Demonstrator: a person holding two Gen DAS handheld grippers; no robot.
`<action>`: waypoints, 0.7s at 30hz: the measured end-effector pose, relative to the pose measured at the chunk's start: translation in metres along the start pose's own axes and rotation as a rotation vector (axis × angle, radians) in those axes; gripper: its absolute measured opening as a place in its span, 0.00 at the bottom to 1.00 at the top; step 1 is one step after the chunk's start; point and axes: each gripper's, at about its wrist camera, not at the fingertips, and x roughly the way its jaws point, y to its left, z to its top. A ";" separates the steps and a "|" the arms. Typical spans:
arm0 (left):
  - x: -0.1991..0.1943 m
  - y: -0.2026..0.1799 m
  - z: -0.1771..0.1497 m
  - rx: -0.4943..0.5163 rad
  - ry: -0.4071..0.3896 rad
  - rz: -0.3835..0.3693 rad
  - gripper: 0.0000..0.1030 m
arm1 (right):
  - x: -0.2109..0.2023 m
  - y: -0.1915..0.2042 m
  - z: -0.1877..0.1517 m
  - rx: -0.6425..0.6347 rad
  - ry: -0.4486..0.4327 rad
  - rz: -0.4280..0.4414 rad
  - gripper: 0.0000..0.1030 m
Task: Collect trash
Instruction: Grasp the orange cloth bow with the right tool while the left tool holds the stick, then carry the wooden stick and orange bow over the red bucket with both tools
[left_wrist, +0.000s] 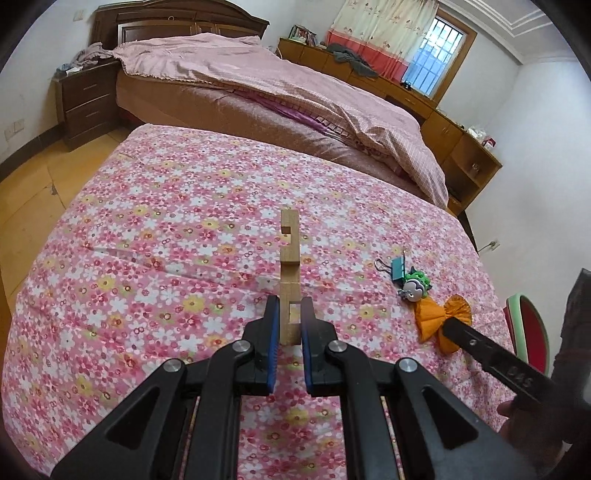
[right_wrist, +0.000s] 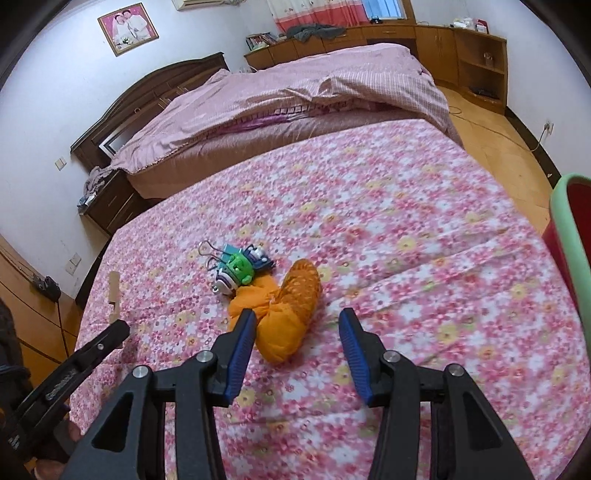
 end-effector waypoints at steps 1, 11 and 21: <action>-0.002 0.002 0.000 0.000 -0.001 0.000 0.09 | 0.002 0.002 -0.001 -0.005 -0.002 -0.003 0.39; -0.008 -0.009 -0.005 0.017 -0.028 0.017 0.09 | -0.009 -0.001 -0.005 0.000 -0.020 0.034 0.20; -0.027 -0.032 -0.014 0.046 -0.039 -0.006 0.09 | -0.060 -0.025 -0.012 0.064 -0.086 0.066 0.20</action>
